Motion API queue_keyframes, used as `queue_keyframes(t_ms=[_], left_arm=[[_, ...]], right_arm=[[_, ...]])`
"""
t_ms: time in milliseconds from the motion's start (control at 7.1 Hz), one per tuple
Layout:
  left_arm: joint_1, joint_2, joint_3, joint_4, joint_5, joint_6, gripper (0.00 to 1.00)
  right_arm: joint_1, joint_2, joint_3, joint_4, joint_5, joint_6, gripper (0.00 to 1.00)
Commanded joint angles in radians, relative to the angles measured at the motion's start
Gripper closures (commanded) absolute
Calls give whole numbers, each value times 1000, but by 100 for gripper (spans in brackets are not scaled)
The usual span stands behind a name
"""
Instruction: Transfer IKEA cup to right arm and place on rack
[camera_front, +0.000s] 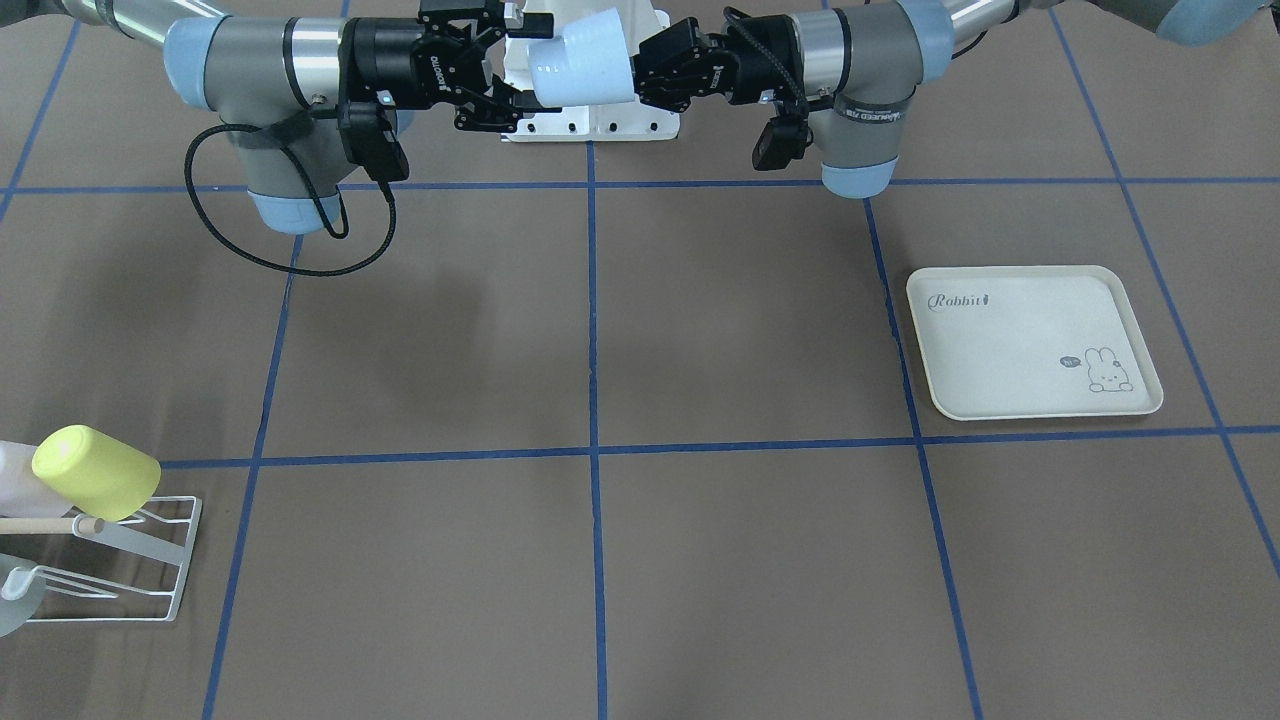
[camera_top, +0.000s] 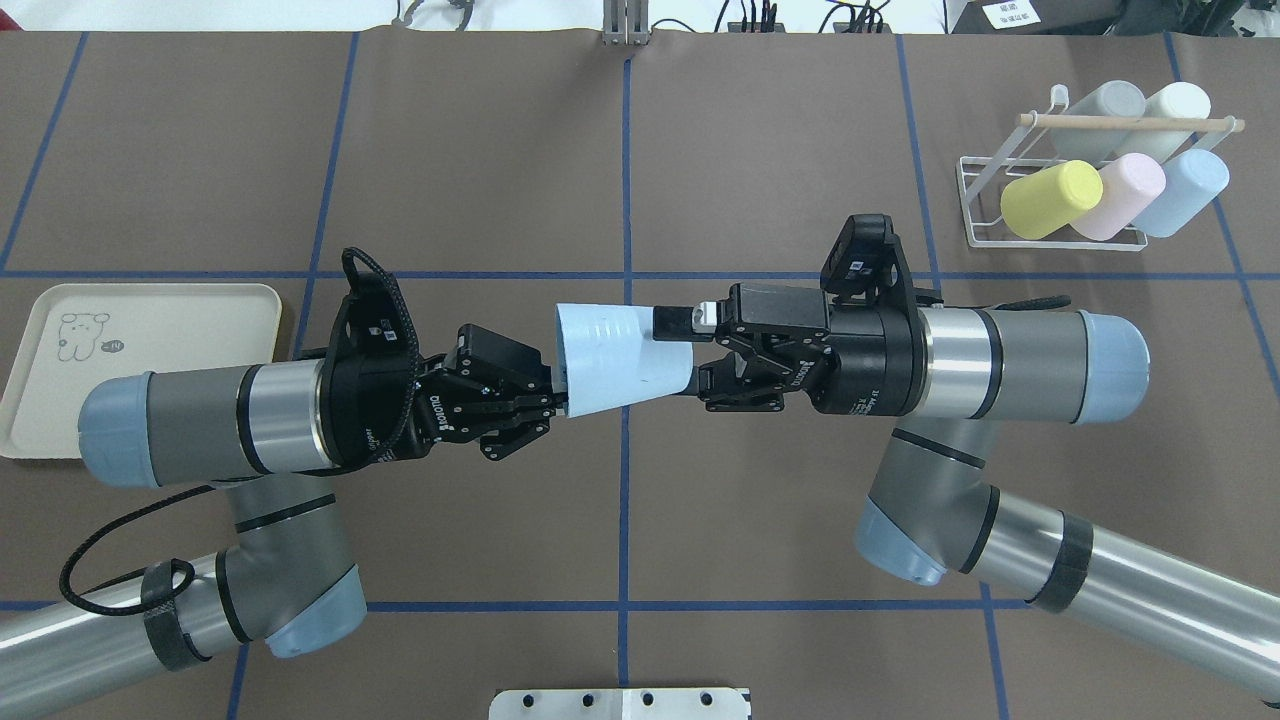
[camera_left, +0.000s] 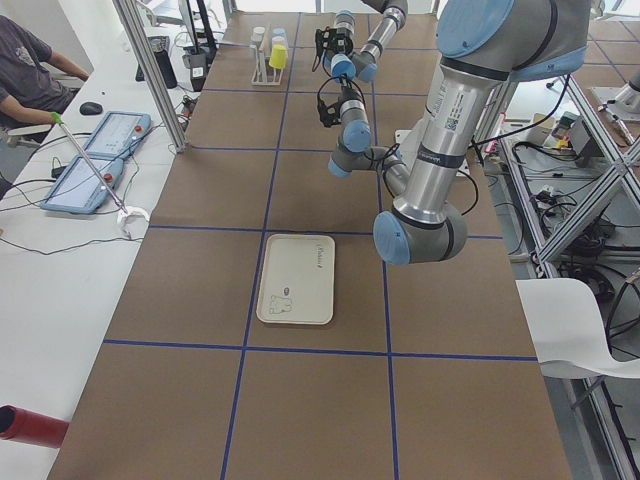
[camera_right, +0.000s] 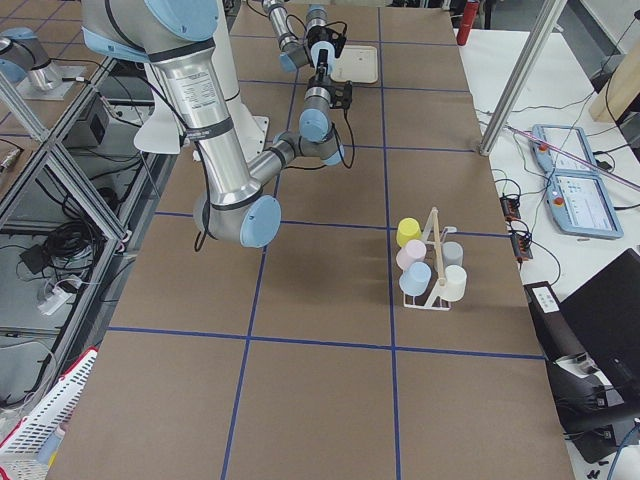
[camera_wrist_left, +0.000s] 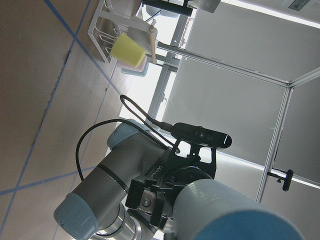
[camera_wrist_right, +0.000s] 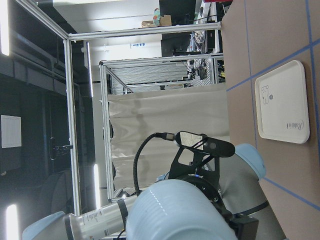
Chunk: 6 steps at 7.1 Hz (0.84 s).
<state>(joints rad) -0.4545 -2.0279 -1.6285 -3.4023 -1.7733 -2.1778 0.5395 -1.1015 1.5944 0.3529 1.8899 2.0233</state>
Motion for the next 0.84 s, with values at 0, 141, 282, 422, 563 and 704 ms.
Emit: queue_keyframes(t_ms=[0,141,282,422,563,704], left_arm=[[0,0,-1,0,0,0,100],[0,0,-1,-2,0,-1,100],[0,0,-1,-2,0,-1,100],[0,0,-1,-2,0,-1,100],[0,0,-1,-2,0,-1,100],[0,0,-1,-2,-2,-1,100]], right_arm=[[-3,0,-1,0,-14,0,5],[-3,0,-1,0,-14,0,5],[-3,0,-1,0,-14,0,5],[-4,0,-1,0,-14,0,5],[-4,0,-1,0,-14,0,10],[-4,0,-1,0,-14,0,11]])
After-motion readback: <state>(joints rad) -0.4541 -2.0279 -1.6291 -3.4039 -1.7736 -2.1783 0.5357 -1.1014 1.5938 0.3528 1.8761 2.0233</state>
